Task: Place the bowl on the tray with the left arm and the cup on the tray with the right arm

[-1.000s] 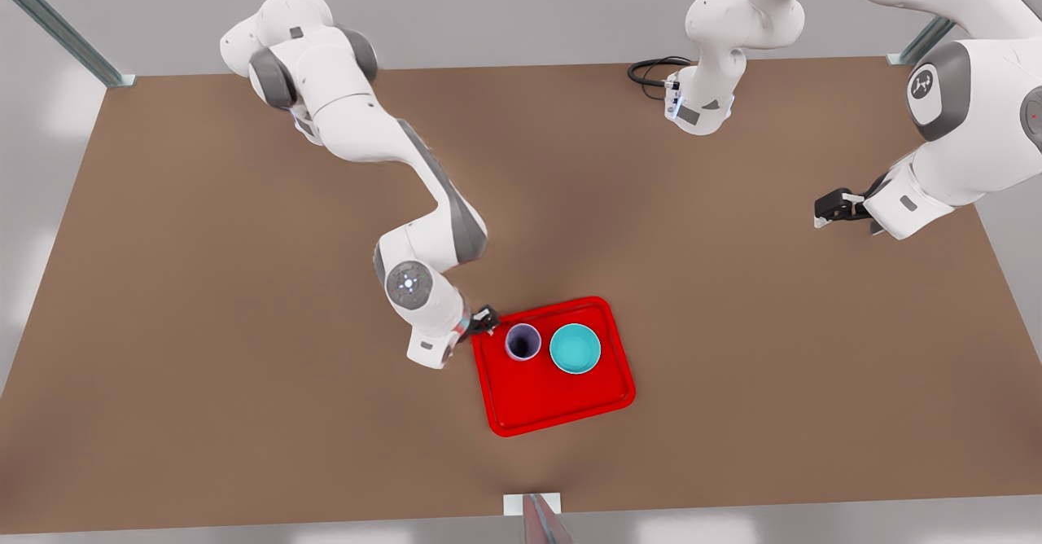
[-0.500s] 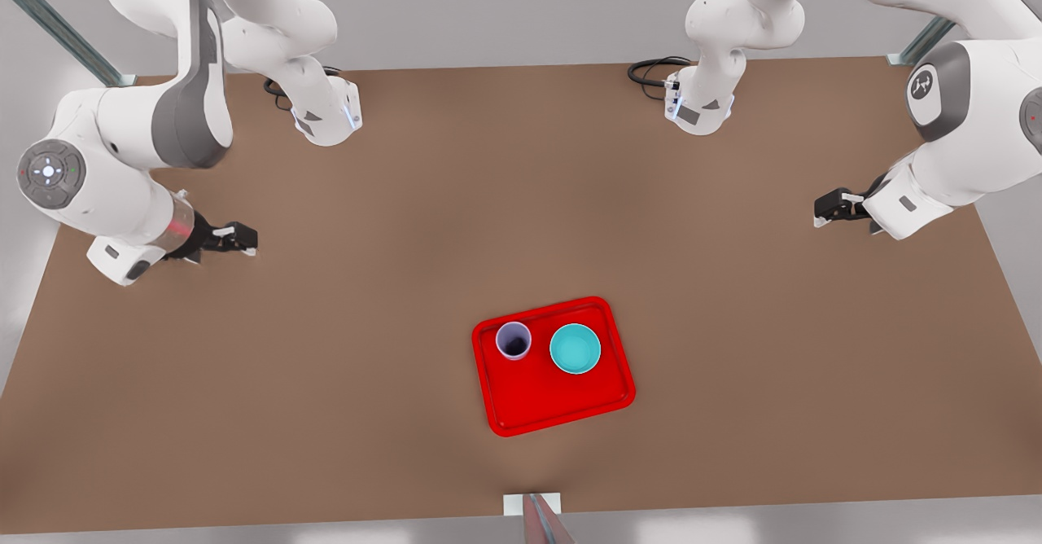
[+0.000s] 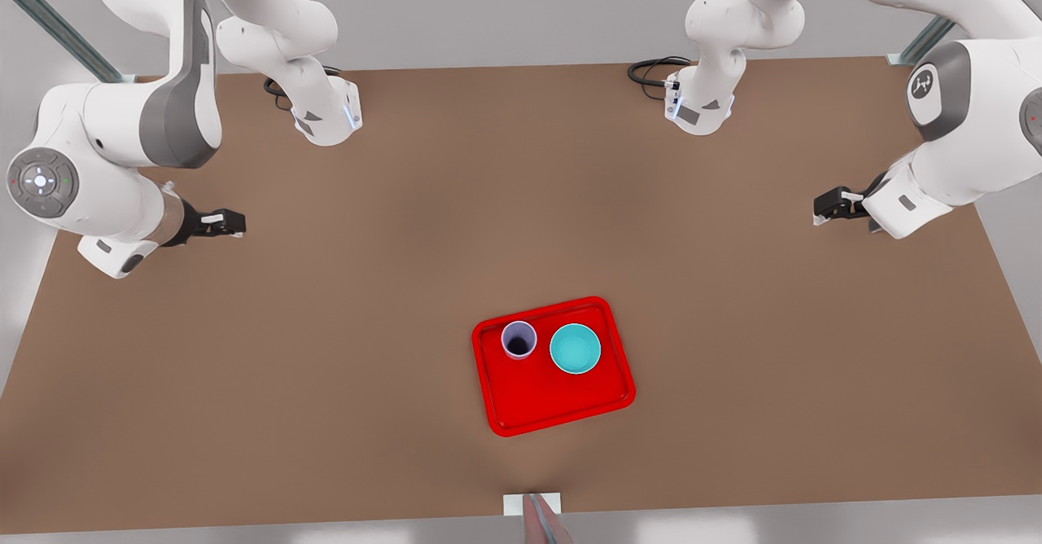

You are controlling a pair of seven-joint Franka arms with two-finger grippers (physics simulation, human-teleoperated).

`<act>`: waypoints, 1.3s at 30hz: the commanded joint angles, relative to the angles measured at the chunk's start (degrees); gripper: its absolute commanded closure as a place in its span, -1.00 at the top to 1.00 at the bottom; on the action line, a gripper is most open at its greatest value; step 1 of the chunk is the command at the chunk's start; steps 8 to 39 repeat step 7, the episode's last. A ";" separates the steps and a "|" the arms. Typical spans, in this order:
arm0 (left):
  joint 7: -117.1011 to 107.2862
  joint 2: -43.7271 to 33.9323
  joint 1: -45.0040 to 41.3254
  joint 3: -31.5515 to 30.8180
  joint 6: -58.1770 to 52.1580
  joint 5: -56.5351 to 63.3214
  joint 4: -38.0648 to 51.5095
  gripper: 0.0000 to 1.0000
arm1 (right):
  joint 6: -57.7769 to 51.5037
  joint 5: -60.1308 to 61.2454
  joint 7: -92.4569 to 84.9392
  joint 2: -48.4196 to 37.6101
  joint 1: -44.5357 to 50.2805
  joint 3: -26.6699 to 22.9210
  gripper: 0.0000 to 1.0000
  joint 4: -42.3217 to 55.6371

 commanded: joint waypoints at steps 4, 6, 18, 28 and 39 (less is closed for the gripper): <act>-0.22 -0.38 0.14 0.09 -4.26 -0.43 1.11 1.00 | -0.72 0.02 -1.37 -0.04 0.00 -0.04 1.00 0.02; -0.04 -0.21 0.14 0.09 -4.36 -0.26 1.20 1.00 | -0.81 0.02 -1.55 -0.04 -0.17 -0.04 1.00 0.02; 0.04 -0.21 0.14 0.09 -4.36 -0.08 1.29 1.00 | -0.81 0.02 -1.46 -0.04 -0.17 -0.04 1.00 0.02; 0.04 -0.21 0.14 0.09 -4.36 -0.08 1.29 1.00 | -0.81 0.02 -1.46 -0.04 -0.17 -0.04 1.00 0.02; 0.04 -0.21 0.14 0.09 -4.36 -0.08 1.29 1.00 | -0.81 0.02 -1.46 -0.04 -0.17 -0.04 1.00 0.02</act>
